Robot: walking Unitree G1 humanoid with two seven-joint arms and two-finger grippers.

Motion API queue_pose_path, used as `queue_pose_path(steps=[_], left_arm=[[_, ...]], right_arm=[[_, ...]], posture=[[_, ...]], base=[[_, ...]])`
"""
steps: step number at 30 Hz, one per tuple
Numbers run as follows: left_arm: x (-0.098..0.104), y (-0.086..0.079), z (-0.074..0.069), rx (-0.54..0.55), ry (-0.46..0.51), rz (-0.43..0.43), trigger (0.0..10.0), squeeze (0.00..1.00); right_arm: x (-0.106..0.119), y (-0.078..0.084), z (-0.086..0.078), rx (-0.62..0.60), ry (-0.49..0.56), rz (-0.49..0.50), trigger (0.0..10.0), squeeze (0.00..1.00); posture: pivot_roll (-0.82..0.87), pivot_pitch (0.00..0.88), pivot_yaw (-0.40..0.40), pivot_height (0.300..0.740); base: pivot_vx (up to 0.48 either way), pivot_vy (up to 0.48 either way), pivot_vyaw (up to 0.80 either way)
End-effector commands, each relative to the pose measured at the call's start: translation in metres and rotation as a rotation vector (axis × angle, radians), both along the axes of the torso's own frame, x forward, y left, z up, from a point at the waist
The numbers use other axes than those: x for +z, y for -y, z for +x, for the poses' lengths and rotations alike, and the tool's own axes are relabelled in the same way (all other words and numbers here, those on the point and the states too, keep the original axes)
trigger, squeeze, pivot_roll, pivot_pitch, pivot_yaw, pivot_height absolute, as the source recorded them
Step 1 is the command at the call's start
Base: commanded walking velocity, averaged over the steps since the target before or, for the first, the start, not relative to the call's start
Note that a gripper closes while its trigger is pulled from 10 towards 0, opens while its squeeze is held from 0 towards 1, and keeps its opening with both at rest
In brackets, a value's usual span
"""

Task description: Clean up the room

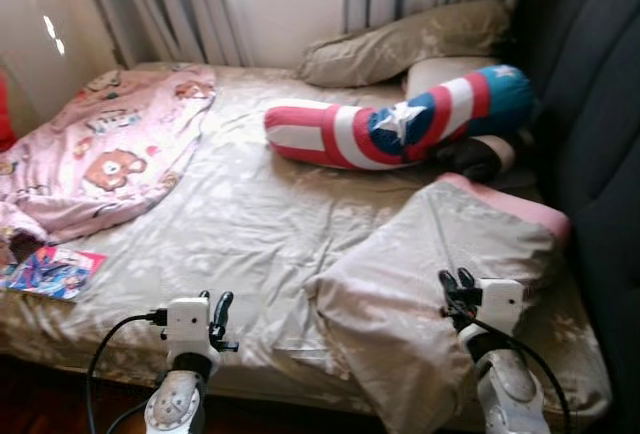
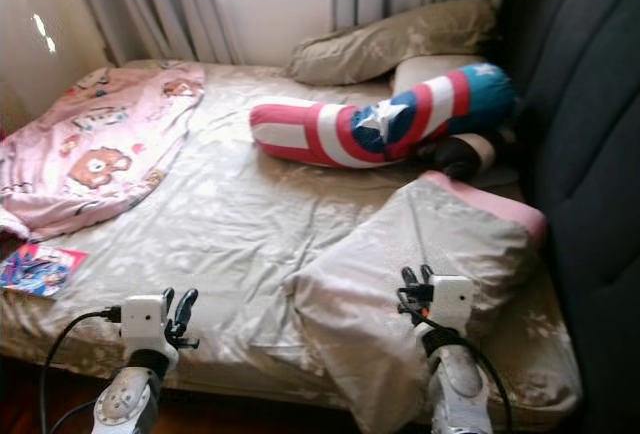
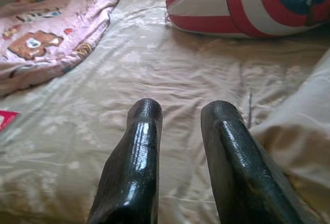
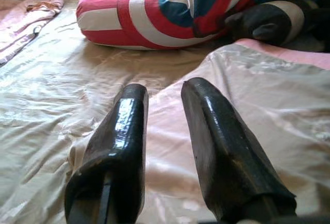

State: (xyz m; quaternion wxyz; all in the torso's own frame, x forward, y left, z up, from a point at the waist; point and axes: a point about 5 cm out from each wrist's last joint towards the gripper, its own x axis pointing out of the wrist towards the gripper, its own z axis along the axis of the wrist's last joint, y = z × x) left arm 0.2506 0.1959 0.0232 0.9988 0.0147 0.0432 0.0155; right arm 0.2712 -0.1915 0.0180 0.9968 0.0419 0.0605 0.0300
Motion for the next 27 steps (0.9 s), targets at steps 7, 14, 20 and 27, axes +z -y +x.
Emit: queue_pose_path(steps=[7, 14, 20, 27], left_arm=[[0.004, 0.004, 0.004, -0.010, -0.004, -0.036, 10.0, 0.00], [0.007, 0.001, 0.007, 0.010, 0.002, -0.048, 10.0, 0.00], [0.008, 0.000, 0.007, 0.030, 0.004, -0.051, 10.0, 0.00], [0.009, 0.005, 0.006, 0.054, 0.018, -0.069, 10.0, 0.00]], right_arm=[[0.000, 0.011, -0.002, -0.047, -0.010, -0.001, 10.0, 0.00], [0.004, 0.010, 0.004, -0.048, -0.012, -0.001, 10.0, 0.00], [0.006, 0.009, 0.007, -0.030, -0.012, -0.010, 10.0, 0.00], [0.015, 0.017, 0.014, 0.007, -0.003, -0.048, 10.0, 0.00]], posture=[[-0.01, 0.000, 0.063, 0.740], [0.00, 0.000, 0.051, 0.740], [-0.02, 0.000, 0.016, 0.740], [-0.01, 0.000, -0.024, 0.740]], base=[[0.000, 0.000, 0.00], [0.000, 0.000, 0.00], [0.000, 0.000, 0.00], [0.000, 0.000, 0.00]])
